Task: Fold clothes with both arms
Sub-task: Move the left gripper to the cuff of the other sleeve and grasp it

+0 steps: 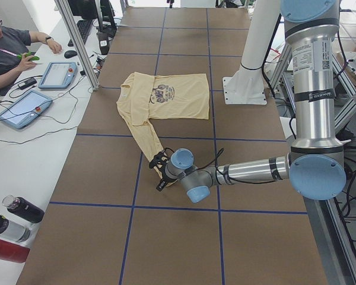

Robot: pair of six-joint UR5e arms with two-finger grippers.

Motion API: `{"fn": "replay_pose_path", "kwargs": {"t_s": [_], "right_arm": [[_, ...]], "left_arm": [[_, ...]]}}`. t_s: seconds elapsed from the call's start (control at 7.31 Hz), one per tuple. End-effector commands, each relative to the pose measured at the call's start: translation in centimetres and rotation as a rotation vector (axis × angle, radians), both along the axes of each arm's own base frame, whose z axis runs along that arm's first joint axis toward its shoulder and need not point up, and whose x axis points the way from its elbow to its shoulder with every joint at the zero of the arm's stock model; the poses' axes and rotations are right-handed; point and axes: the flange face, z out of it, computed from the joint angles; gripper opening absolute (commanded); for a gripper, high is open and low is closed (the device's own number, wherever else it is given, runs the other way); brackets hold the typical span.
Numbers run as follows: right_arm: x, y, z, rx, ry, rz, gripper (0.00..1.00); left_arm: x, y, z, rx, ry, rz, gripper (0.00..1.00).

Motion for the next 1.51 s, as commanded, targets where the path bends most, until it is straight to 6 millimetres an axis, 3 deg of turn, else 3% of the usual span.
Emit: {"fn": "replay_pose_path", "kwargs": {"t_s": [0.0, 0.14, 0.27, 0.55, 0.96, 1.23, 1.37], "right_arm": [[0.1, 0.0, -0.1, -0.001, 0.000, 0.004, 1.00], [0.0, -0.1, -0.2, 0.002, 0.000, 0.004, 1.00], [0.0, -0.1, -0.2, 0.001, -0.001, 0.005, 1.00], [0.0, 0.0, -0.3, 0.010, -0.003, 0.008, 1.00], [0.1, 0.0, 0.0, 0.003, -0.003, 0.009, 1.00], [0.1, 0.1, 0.1, 0.000, -0.002, 0.009, 1.00], [0.1, 0.1, 0.2, -0.003, -0.002, 0.010, 1.00]], "left_arm": [[0.4, -0.3, 0.4, -0.004, -0.002, 0.005, 0.56], [0.5, -0.2, 0.5, -0.002, -0.003, 0.007, 0.51], [0.6, -0.1, 0.5, -0.004, -0.004, 0.011, 0.39], [0.6, 0.0, 0.2, 0.024, 0.009, 0.015, 0.00], [0.1, 0.6, -0.4, 0.048, 0.035, 0.025, 0.00], [0.3, 0.5, -2.9, 0.043, 0.101, 0.085, 0.00], [-0.4, -0.7, -3.5, 0.030, 0.097, 0.061, 0.00]]}}
